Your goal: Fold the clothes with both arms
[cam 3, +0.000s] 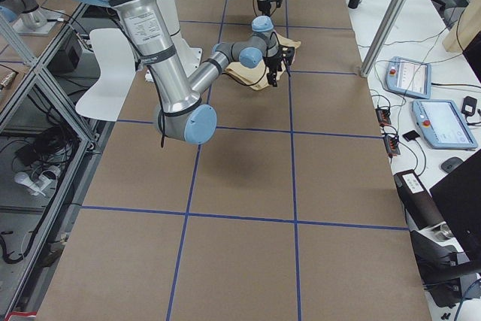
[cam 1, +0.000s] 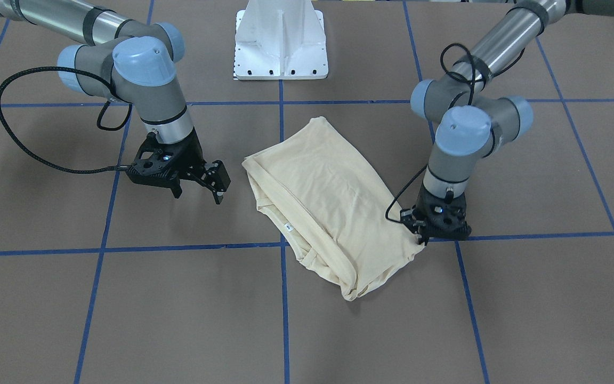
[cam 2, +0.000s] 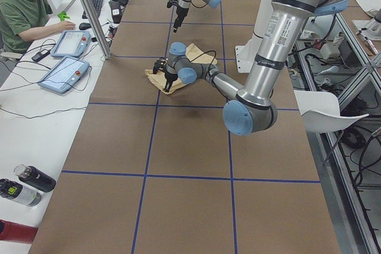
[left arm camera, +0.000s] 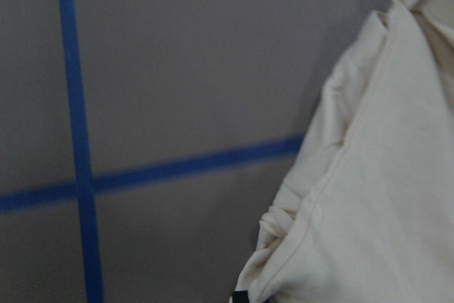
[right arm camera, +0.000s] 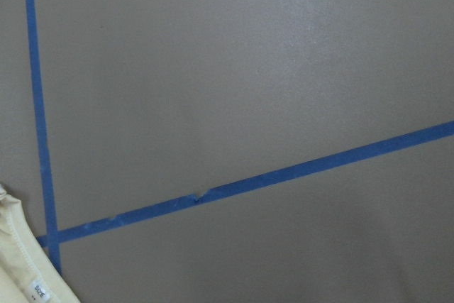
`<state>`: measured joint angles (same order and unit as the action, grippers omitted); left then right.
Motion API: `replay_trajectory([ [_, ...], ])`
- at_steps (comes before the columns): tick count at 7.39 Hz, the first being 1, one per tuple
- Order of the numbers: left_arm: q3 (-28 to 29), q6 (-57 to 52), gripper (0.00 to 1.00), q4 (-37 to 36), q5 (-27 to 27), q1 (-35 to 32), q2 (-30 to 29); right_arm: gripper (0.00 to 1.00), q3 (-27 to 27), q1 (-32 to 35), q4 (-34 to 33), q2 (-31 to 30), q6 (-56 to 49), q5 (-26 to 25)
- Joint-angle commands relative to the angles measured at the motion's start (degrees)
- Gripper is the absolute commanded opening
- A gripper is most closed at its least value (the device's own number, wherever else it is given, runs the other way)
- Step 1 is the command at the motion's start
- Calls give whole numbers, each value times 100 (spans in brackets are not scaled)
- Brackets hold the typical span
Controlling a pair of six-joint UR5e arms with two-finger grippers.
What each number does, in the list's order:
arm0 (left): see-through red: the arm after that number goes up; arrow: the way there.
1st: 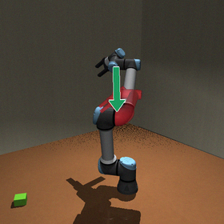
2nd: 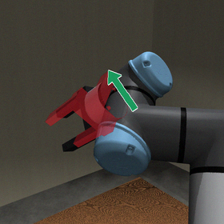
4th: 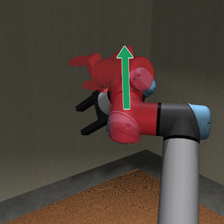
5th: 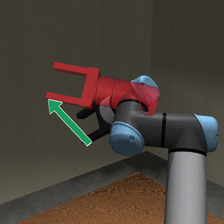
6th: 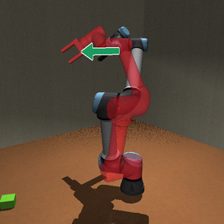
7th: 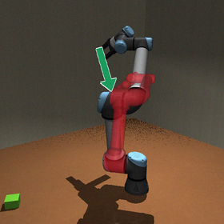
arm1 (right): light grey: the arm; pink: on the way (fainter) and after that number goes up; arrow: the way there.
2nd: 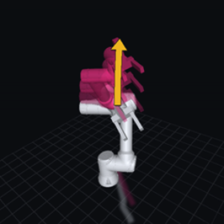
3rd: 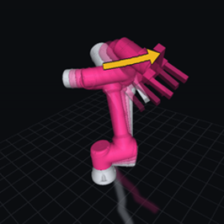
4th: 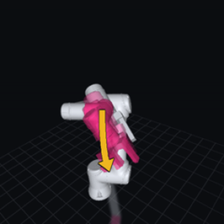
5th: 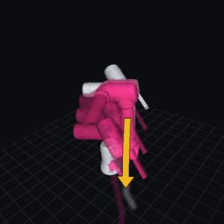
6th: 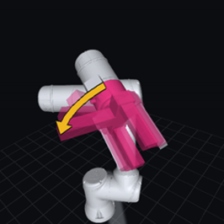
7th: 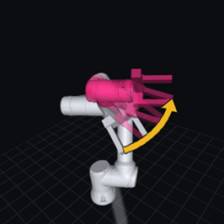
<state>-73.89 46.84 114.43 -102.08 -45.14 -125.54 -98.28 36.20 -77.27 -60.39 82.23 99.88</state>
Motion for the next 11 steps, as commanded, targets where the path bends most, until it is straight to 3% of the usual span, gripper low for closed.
replay_trajectory([
  [1,1253,-691,0,517,22,-389,-849,100,2,-7,1,10,3,5],
  [2,1123,-920,99,711,-161,-460,-788,100,20,-7,10,18,-23,5],
  [4,-75,-922,100,722,-1318,-469,52,100,377,-60,1,490,81,-13],
  [5,-465,-862,100,695,-1349,-469,265,100,911,-191,-7,989,457,-30],
  [7,-495,-835,100,721,-1350,-460,285,99,1782,-533,-25,1755,897,-721],
  [8,-512,-835,100,721,-1350,-452,285,92,1986,-657,-25,1863,900,-794],
  [9,-513,-826,100,721,-1350,-451,285,69,2006,-762,-34,1847,909,-795],
  [10,-513,-826,100,721,-1350,-451,285,54,2015,-842,-34,1847,926,-795],
  [11,-513,-826,100,721,-1350,-443,285,50,2015,-877,-51,1838,944,-786],
])
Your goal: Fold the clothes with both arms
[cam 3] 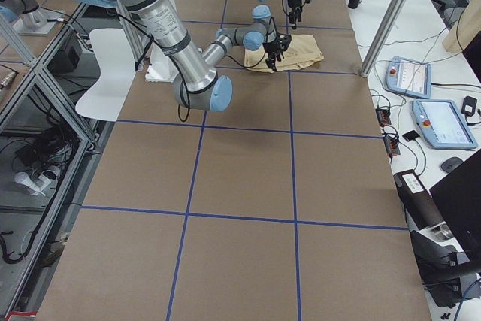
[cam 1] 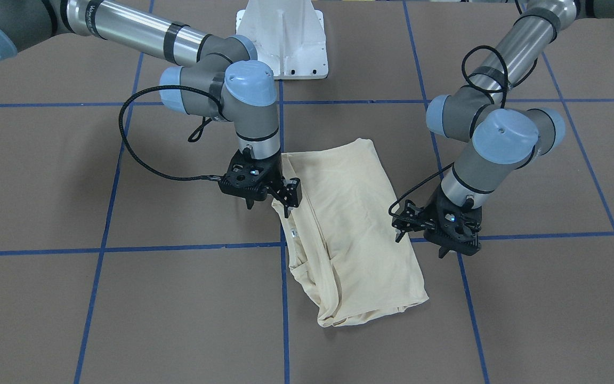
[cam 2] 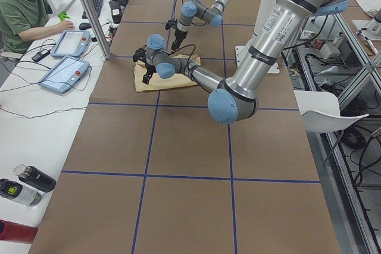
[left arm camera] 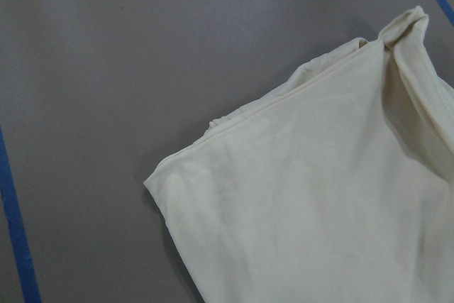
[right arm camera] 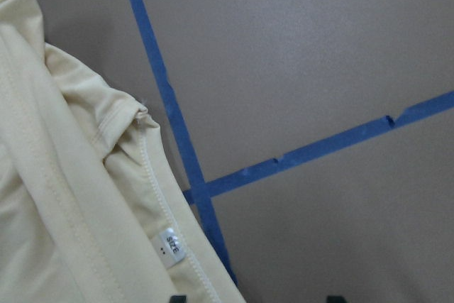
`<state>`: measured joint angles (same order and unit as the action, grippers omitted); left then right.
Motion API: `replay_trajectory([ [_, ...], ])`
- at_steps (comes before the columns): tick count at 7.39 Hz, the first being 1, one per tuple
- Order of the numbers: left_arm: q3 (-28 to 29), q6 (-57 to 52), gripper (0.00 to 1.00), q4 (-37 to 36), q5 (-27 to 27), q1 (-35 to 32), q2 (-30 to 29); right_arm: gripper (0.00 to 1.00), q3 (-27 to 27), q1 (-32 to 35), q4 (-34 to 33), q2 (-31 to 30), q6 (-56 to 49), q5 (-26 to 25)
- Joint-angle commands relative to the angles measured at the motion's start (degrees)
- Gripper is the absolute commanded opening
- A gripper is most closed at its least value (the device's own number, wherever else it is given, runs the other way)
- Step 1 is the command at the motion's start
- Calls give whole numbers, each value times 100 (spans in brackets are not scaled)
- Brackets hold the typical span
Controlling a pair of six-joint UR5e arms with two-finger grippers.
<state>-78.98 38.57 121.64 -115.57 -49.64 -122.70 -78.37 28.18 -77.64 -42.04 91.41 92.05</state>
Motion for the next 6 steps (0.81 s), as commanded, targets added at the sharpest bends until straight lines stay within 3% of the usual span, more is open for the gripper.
replay_trajectory([
  [1,-3,10,100,9,0,7,0,48,32,-128,-23,-49,26,-3],
  [6,-3,10,100,9,9,15,9,43,120,-190,-6,-50,26,-12],
])
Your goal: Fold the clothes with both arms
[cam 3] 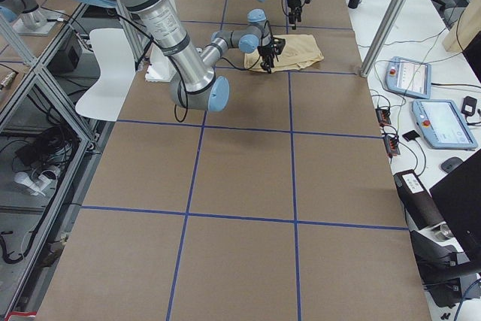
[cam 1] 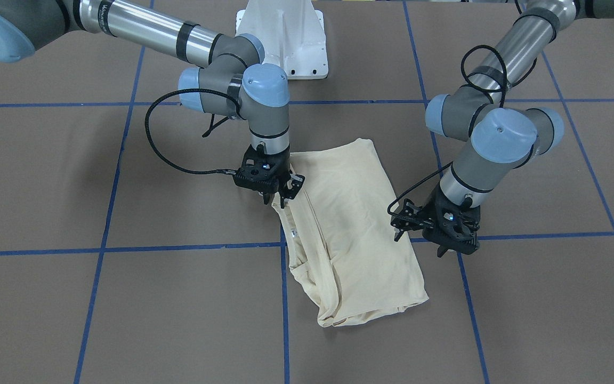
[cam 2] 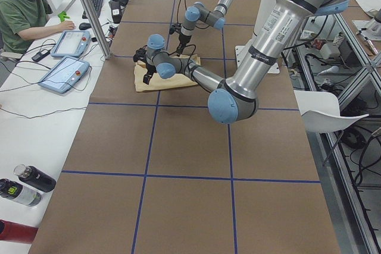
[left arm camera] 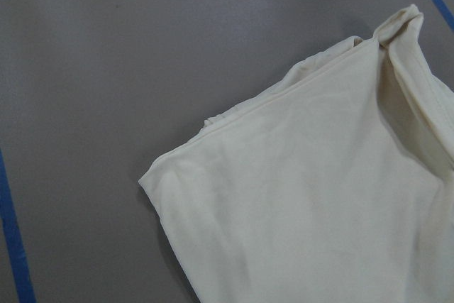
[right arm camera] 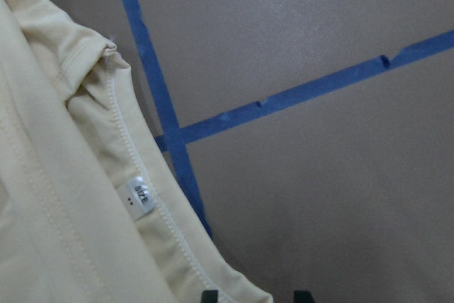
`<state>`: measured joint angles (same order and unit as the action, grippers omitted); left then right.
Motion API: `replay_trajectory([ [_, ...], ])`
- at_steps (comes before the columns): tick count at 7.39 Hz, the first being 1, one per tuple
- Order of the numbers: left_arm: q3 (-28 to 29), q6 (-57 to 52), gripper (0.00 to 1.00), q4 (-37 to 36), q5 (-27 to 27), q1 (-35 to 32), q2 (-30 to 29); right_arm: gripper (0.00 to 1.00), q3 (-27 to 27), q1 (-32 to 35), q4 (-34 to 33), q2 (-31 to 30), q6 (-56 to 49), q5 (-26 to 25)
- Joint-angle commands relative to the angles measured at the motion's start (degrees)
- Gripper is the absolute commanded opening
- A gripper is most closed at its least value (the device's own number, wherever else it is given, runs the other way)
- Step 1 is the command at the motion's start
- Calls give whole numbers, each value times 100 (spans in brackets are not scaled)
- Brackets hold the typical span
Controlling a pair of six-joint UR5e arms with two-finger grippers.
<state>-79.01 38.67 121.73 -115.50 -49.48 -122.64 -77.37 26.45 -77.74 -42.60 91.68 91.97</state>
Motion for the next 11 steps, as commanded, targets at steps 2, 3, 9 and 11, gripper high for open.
replay_trajectory([
  [2,0,0,100,0,1,0,3,0,21,-17,4,15,-1,6],
  [3,-52,0,100,0,1,0,47,0,3,-17,22,15,-36,32],
  [9,-149,308,100,9,-8,35,73,0,-1447,-438,39,-1268,8,-3],
  [11,-149,308,100,9,-8,35,73,100,-1412,-378,31,-1216,-106,-204],
])
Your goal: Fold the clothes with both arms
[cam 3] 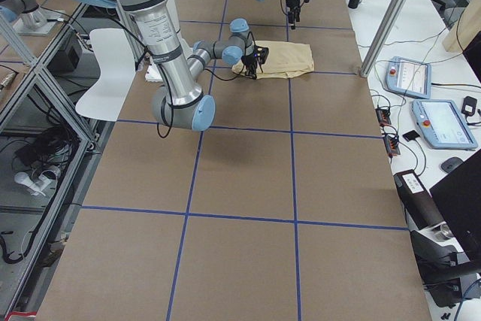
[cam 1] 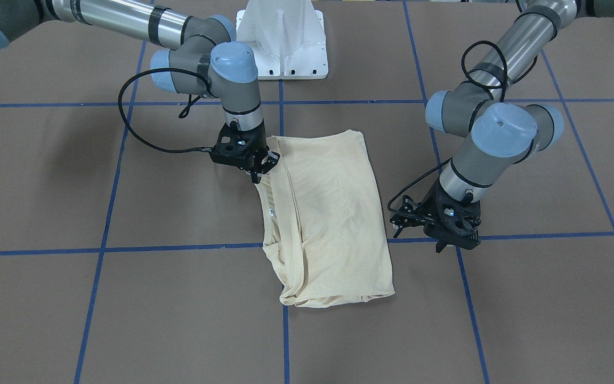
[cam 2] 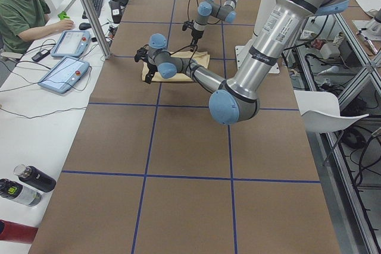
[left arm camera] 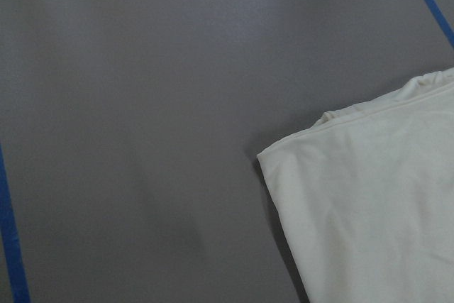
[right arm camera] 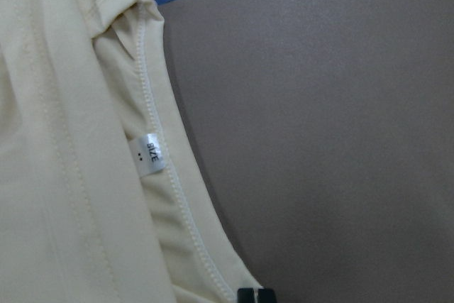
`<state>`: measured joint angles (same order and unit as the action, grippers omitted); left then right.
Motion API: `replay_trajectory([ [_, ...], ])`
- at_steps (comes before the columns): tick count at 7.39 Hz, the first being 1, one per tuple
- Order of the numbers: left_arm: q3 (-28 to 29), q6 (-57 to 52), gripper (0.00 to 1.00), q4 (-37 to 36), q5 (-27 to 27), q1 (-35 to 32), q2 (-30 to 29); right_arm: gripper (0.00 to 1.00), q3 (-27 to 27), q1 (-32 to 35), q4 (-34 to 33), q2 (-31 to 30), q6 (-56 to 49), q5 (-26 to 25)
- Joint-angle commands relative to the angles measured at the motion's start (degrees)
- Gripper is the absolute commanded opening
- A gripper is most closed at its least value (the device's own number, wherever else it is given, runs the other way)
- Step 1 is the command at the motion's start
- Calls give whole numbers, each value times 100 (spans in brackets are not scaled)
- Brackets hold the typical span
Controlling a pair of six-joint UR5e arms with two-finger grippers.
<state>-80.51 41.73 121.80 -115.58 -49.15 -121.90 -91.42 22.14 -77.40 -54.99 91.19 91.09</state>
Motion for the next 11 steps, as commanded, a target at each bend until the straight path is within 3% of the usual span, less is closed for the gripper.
replay_trajectory([
  [1,0,2,100,1,0,2,0,100,18,341,-90,223,-197,-65],
  [2,0,2,100,1,0,2,0,100,166,544,-282,513,-320,74],
  [4,-9,10,100,1,-9,2,0,100,1155,695,-451,1381,-418,181],
  [6,-18,10,100,10,-9,2,0,100,1984,739,-1263,2234,-1021,339],
  [7,-26,10,100,10,-9,10,-9,100,2144,748,-1669,2464,-1312,426],
  [9,-27,10,100,10,-18,10,0,100,2714,739,-1848,2799,-1778,506],
  [11,-27,2,100,10,-18,10,0,100,2743,739,-2147,2853,-2427,568],
])
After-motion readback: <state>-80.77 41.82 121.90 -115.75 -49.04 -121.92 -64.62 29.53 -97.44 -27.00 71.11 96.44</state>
